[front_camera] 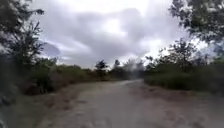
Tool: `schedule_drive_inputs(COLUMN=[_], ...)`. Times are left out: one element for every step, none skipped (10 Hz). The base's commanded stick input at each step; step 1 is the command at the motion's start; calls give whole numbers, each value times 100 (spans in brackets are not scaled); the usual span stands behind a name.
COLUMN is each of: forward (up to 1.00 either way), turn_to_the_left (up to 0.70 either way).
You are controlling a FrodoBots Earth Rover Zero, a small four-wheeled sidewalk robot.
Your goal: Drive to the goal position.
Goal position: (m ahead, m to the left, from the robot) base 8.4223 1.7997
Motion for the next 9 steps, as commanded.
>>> schedule_drive_inputs(forward=[45,45,45,45,45,45,45,45,45], turn_to_the_left=[0,0,0,0,0,0,0,0,0])
